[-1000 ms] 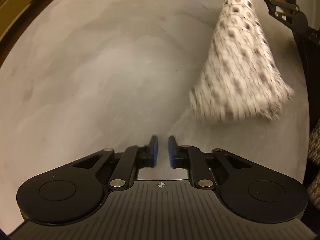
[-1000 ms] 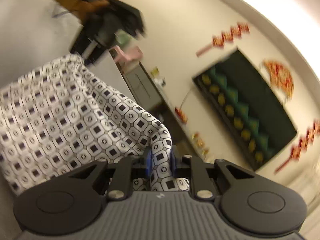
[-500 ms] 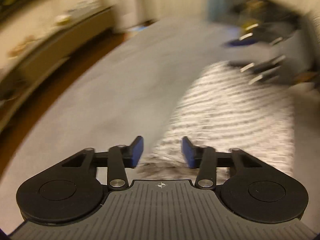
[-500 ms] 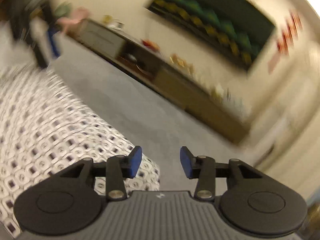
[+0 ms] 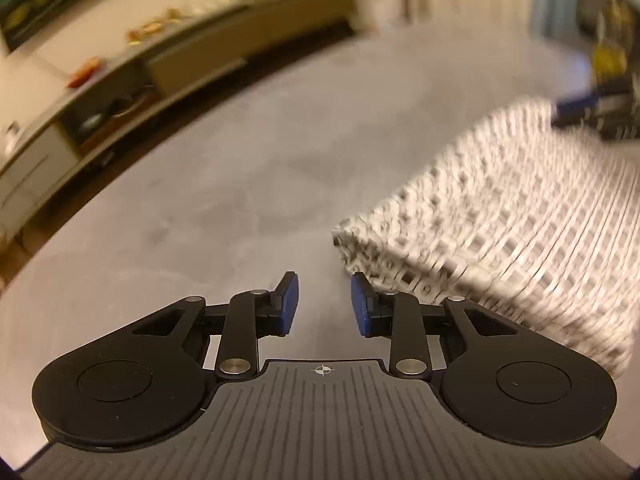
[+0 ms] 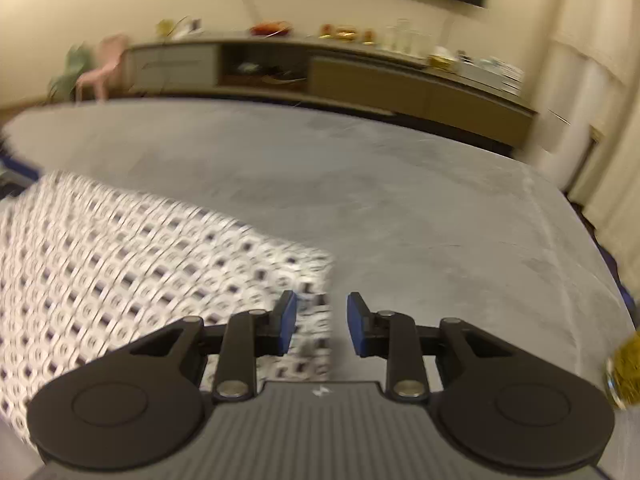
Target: Fold clothes
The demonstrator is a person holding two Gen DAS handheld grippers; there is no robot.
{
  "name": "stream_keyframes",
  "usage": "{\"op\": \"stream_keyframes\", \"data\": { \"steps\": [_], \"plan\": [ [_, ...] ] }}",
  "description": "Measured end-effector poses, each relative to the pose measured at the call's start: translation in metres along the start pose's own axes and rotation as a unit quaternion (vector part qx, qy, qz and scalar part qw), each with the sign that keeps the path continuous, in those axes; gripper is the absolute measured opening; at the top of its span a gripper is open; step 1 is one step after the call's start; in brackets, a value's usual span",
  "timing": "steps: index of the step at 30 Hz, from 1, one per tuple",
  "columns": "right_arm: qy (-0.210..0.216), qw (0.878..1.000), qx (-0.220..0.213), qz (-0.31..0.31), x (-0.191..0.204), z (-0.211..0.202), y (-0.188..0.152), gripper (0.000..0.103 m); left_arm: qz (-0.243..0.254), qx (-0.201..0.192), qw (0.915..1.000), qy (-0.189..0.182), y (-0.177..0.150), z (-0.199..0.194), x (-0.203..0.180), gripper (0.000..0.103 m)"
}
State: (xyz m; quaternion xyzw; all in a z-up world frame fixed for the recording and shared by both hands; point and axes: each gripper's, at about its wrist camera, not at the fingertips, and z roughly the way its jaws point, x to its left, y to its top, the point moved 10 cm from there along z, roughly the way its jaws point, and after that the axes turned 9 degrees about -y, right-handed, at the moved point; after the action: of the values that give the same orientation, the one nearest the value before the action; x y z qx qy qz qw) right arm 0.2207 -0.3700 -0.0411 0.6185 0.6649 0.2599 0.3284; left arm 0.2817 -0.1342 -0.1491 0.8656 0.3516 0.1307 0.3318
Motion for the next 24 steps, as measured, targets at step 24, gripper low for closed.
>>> {"op": "stream_keyframes", "data": {
  "steps": [24],
  "plan": [
    [0.029, 0.994, 0.087, 0.063, -0.021, -0.046, -0.068, 0.043, 0.032, 0.010, 0.9990, 0.029, -0.046, -0.011, -0.115, 0.036]
  ]
}}
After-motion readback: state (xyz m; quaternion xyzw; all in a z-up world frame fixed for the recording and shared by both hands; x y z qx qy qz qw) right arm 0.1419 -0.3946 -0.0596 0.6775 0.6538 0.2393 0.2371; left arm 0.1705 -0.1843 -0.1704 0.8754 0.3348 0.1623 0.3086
